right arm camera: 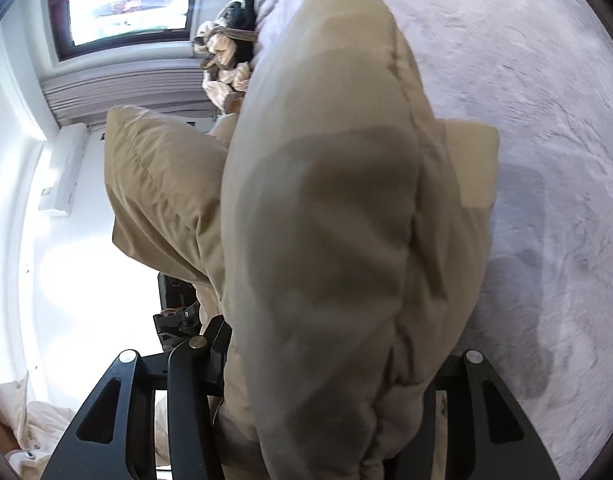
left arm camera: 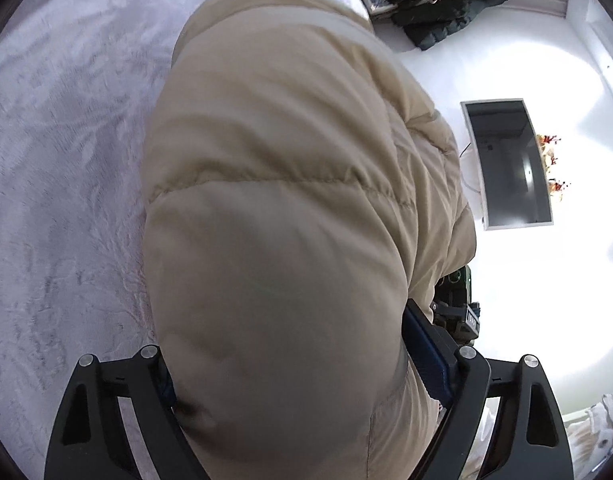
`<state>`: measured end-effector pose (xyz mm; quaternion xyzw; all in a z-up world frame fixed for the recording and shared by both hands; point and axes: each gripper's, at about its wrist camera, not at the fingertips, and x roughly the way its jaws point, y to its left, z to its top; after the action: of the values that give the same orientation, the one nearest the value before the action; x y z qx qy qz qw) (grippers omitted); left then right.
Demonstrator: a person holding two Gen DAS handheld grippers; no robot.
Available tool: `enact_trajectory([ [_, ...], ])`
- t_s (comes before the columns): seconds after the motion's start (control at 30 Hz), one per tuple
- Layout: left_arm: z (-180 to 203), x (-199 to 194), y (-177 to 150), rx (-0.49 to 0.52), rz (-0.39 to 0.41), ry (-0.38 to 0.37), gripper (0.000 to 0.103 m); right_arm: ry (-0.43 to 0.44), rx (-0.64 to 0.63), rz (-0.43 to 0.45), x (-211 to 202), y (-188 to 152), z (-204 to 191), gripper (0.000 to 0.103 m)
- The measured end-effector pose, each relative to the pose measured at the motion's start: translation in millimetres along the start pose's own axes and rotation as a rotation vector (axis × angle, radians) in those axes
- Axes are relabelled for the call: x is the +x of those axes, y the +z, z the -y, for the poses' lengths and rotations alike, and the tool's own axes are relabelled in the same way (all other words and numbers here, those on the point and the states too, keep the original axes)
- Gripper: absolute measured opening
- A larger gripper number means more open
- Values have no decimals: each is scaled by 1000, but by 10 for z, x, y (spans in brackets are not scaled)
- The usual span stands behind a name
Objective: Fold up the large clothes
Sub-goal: 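Grasp the folded beige coat with both tools and lift it up, then lower the coat onto the bed and open the left tool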
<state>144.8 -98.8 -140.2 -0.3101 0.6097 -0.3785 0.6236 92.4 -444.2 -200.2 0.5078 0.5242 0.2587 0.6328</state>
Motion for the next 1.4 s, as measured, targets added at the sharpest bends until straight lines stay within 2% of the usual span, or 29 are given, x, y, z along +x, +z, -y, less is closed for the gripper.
enact_trajectory([
  [0.17, -13, -438, 84, 24, 54, -27, 89, 1, -67, -6, 160, -7, -338, 53],
  [0.3, -153, -906, 271, 45, 96, -37, 89, 1, -108, -7, 422, 11, -614, 53],
  [0.43, -471, -1401, 599, 37, 134, -26, 89, 3, -134, -10, 933, 99, -846, 53],
  [0.53, -787, -1805, 881, 27, 173, 16, 89, 13, -135, -20, 1451, 155, -953, 53],
  [0.7, -1389, -2246, 1313, -16, 206, 93, 89, 30, -93, -40, 2238, 212, -880, 53],
  [0.77, -1629, -2302, 1437, -34, 213, 121, 89, 25, -78, -47, 2514, 261, -817, 53],
  [0.9, -2093, -2266, 1533, -70, 203, 187, 90, -51, -21, -63, 2878, 250, -527, 55],
  [0.93, -2167, -2277, 1536, -76, 207, 187, 94, -63, -8, -61, 2898, 247, -457, 57],
  [1.03, -2229, -2204, 1452, -78, 221, 185, 95, -79, 26, -48, 2841, 221, -333, 67],
  [1.1, -2219, -2267, 1421, -79, 228, 224, 95, -120, 34, -44, 2770, 192, -326, 72],
  [1.23, -1901, -2445, 1259, -18, 290, 375, 95, -235, 16, -28, 2449, 164, -548, 73],
  [1.37, -1547, -2634, 1073, 74, 348, 469, 95, -364, -42, 31, 1951, -41, -816, 72],
  [1.4, -1464, -2644, 1020, 97, 356, 493, 95, -385, -57, 50, 1850, -66, -902, 65],
])
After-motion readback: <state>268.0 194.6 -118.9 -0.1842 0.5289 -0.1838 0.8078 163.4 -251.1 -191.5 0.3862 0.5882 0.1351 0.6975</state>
